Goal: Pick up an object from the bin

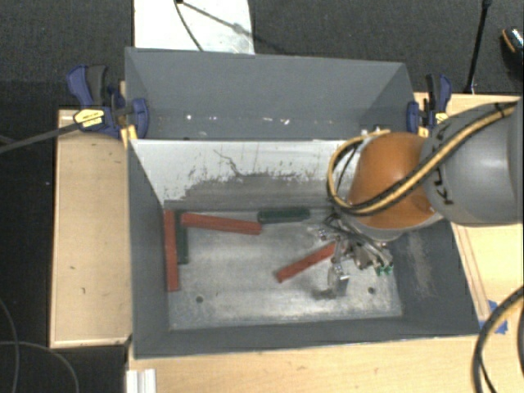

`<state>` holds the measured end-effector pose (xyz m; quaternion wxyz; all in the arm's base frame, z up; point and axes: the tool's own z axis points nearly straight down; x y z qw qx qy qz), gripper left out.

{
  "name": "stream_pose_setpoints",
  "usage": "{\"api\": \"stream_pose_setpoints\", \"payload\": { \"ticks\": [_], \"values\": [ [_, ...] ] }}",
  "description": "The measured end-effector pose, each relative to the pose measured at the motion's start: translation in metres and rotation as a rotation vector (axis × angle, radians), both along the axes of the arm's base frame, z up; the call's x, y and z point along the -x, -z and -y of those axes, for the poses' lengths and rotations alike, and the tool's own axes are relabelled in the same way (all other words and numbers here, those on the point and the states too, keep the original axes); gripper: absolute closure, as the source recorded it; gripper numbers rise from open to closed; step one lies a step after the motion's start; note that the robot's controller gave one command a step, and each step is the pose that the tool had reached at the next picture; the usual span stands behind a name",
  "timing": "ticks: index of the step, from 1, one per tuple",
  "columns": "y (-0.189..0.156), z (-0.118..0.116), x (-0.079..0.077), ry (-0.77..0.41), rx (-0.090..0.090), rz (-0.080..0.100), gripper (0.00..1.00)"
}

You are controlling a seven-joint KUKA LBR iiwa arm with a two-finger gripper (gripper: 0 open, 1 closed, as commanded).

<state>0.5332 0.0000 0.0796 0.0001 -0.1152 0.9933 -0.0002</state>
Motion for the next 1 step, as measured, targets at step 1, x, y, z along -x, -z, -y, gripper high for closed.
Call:
{"api": "stream_pose_setpoints", "payload": {
  "ticks": [1],
  "values": [
    [0.0, 0.0, 0.0, -0.001, 0.0, 0.0, 1.0]
  ]
}}
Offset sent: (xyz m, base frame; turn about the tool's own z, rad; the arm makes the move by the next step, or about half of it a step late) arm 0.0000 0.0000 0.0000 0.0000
